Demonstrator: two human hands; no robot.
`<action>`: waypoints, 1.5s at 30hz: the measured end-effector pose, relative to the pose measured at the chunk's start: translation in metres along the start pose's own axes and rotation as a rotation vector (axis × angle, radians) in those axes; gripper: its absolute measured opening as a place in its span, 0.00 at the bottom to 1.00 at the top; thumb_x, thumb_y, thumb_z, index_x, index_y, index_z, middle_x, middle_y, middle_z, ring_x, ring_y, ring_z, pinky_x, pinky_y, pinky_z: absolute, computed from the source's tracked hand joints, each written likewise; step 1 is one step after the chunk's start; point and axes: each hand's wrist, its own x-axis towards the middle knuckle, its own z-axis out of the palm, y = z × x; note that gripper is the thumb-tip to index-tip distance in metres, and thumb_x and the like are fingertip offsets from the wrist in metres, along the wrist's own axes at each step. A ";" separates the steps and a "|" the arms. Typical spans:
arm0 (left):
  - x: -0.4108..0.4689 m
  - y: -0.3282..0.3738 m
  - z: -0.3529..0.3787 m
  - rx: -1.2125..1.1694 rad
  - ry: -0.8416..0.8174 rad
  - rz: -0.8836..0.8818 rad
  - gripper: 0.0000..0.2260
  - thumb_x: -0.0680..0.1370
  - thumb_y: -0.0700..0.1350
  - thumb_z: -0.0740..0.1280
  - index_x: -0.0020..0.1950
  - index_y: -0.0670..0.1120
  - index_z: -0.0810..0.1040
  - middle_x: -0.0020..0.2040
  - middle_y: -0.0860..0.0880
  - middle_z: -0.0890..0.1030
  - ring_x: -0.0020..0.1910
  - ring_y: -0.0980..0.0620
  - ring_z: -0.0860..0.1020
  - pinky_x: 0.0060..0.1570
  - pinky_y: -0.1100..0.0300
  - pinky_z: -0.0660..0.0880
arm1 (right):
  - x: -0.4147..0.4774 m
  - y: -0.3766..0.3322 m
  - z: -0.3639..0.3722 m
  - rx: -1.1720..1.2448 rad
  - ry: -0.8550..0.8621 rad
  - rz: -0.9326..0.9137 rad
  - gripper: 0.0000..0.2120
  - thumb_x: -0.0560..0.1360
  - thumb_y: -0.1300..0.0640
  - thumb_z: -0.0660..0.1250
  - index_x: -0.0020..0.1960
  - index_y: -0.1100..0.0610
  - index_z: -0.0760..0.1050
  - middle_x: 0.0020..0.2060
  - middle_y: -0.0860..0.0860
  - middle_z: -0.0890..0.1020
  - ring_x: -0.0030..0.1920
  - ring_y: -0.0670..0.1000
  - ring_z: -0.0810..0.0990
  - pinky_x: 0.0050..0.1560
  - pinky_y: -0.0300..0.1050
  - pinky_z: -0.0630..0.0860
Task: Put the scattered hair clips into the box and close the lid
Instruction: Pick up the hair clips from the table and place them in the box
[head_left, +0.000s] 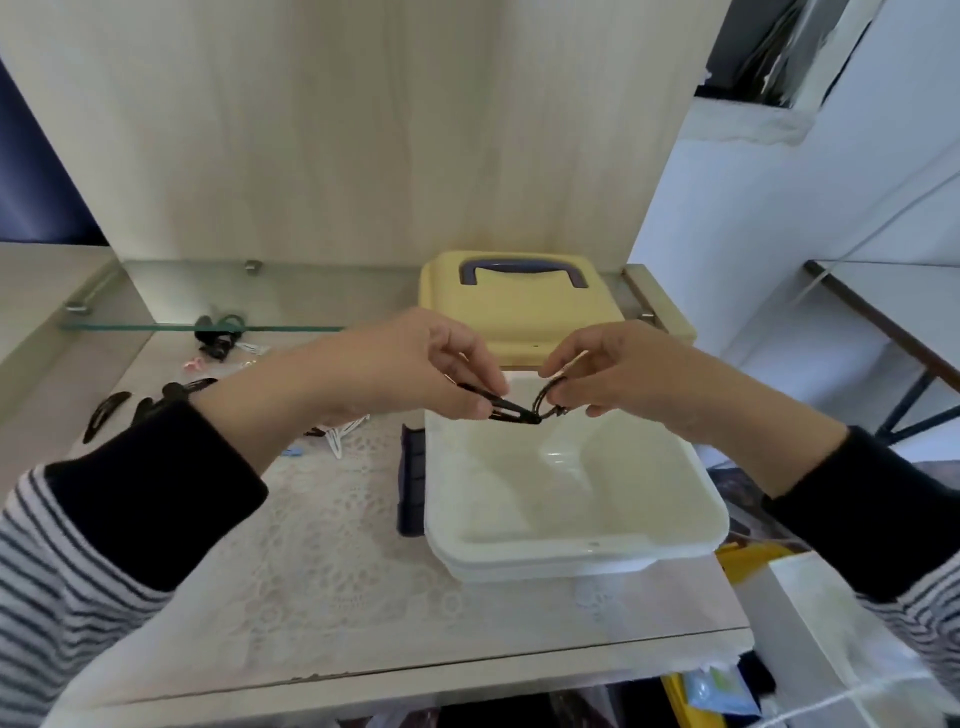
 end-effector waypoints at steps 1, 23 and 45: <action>0.004 0.002 0.002 0.087 -0.025 -0.012 0.07 0.73 0.39 0.73 0.48 0.49 0.84 0.45 0.52 0.86 0.48 0.52 0.83 0.55 0.58 0.76 | 0.002 0.005 0.001 -0.047 -0.018 0.012 0.06 0.71 0.62 0.73 0.48 0.57 0.80 0.42 0.56 0.85 0.41 0.50 0.80 0.47 0.44 0.78; 0.067 -0.014 0.073 1.102 -0.507 -0.166 0.10 0.76 0.35 0.60 0.49 0.47 0.78 0.55 0.46 0.81 0.48 0.48 0.77 0.48 0.58 0.74 | 0.053 0.047 0.046 -0.817 -0.266 -0.138 0.13 0.74 0.63 0.65 0.55 0.51 0.81 0.49 0.49 0.83 0.48 0.51 0.78 0.48 0.41 0.73; 0.065 -0.018 0.069 1.194 -0.422 -0.144 0.07 0.77 0.38 0.63 0.54 0.44 0.76 0.53 0.49 0.78 0.50 0.46 0.77 0.45 0.57 0.73 | 0.038 0.045 0.017 -1.143 -0.340 0.030 0.21 0.79 0.62 0.58 0.71 0.51 0.68 0.65 0.50 0.74 0.63 0.54 0.73 0.59 0.43 0.69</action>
